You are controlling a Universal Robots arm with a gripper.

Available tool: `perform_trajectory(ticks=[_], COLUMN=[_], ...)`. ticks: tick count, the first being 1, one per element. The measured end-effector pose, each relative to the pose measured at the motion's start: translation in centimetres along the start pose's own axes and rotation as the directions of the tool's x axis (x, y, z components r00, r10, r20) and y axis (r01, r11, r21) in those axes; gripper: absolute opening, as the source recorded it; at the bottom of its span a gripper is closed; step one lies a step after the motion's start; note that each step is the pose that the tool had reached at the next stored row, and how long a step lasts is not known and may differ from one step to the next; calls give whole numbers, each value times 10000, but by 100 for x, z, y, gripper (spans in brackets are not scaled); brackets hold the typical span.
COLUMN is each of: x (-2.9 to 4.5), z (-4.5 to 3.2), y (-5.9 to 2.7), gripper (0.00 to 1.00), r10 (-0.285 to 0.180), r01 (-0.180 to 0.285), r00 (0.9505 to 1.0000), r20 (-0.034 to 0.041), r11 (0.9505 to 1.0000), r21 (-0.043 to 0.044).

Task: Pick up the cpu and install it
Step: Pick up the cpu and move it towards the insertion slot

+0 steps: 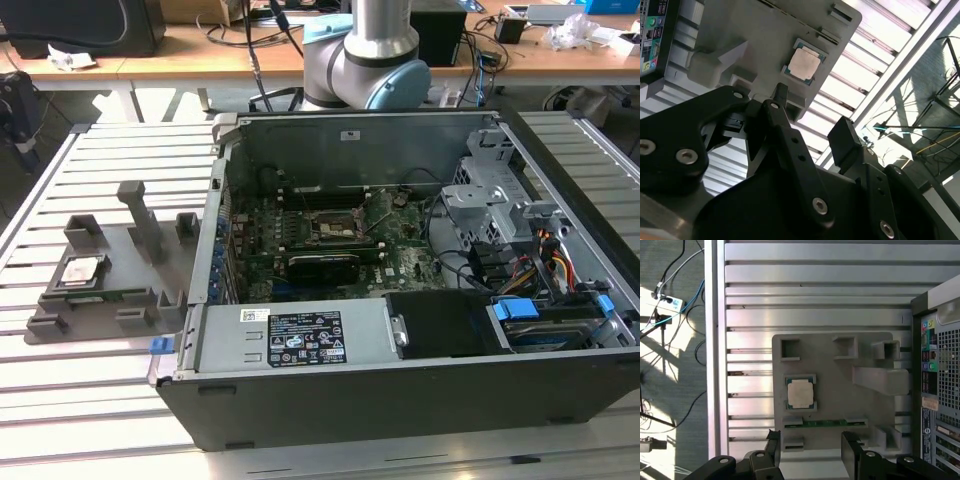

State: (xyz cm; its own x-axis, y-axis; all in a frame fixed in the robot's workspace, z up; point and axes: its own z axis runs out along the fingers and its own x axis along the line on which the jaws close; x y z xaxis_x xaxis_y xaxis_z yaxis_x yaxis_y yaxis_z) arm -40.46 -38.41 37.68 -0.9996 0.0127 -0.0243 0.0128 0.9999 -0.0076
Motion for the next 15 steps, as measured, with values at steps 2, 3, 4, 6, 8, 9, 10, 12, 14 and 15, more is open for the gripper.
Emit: perform_trajectory(ticks=[2,3,4,6,8,9,10,12,14,15], x=[1,1,1,2,3,3,3,4,5,5], z=[25,29,42,74,102,118,129,151,181,189], y=[0,0,0,0,0,1,1,1,1,1], gripper=[60,60,60,60,60,60,60,60,60,60], r10=[0,0,0,0,0,0,0,-1,0,0], r01=[0,0,0,0,0,0,0,1,0,0], r00=[10000,10000,10000,10000,10000,10000,10000,10000,10000,10000], r20=[-1,0,-1,0,0,0,0,-1,-1,0], r11=[10000,10000,10000,10000,10000,10000,10000,10000,10000,10000], r21=[0,0,0,0,1,0,0,0,0,0])
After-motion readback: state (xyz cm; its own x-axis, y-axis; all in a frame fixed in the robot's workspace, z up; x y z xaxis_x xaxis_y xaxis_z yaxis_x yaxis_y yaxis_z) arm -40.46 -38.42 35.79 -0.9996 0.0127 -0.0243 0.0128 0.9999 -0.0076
